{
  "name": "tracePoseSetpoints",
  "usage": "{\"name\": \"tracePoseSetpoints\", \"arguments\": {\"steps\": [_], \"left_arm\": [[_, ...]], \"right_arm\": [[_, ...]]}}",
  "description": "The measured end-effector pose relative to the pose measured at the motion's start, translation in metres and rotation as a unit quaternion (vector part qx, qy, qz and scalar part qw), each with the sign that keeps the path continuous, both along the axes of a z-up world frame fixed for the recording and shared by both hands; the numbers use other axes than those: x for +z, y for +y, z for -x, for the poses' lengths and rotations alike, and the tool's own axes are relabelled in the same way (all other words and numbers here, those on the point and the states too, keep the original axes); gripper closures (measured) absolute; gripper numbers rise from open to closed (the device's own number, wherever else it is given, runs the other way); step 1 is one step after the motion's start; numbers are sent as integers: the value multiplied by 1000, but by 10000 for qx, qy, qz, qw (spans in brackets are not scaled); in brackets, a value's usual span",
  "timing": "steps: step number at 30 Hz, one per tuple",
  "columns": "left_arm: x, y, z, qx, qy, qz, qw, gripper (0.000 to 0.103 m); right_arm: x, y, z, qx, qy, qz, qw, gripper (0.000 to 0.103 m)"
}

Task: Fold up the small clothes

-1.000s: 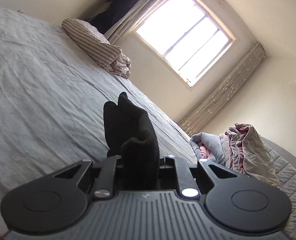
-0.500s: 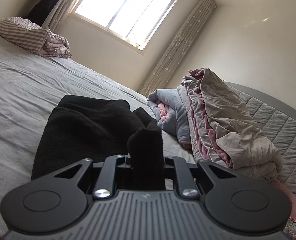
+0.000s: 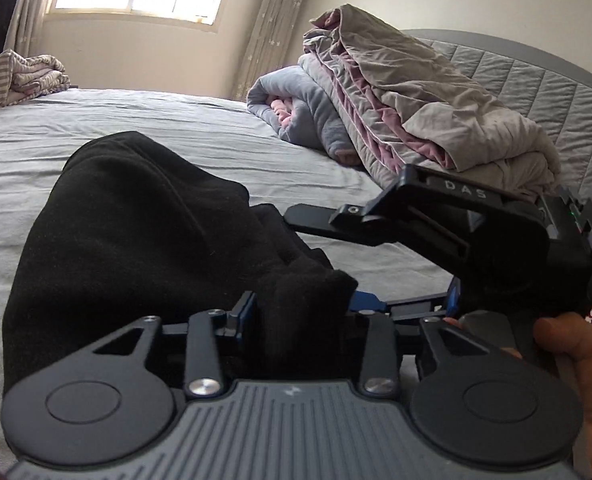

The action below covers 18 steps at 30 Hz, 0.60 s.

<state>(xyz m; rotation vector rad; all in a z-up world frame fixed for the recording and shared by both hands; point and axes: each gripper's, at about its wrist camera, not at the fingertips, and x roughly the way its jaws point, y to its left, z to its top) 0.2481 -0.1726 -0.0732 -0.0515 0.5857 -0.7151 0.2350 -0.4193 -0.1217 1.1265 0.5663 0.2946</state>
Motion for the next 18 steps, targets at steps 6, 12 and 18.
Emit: {"name": "tracePoseSetpoints", "arguments": {"steps": [6, 12, 18], "left_arm": [[29, 33, 38, -488, -401, -207, 9978, 38], [50, 83, 26, 146, -526, 27, 9985, 35], [38, 114, -15, 1131, -247, 296, 9928, 43]], "right_arm": [[4, -2, -3, 13, -1, 54, 10000, 36], [24, 12, -17, 118, 121, 757, 9970, 36], [54, 58, -49, 291, 353, 2761, 9600, 84]]}}
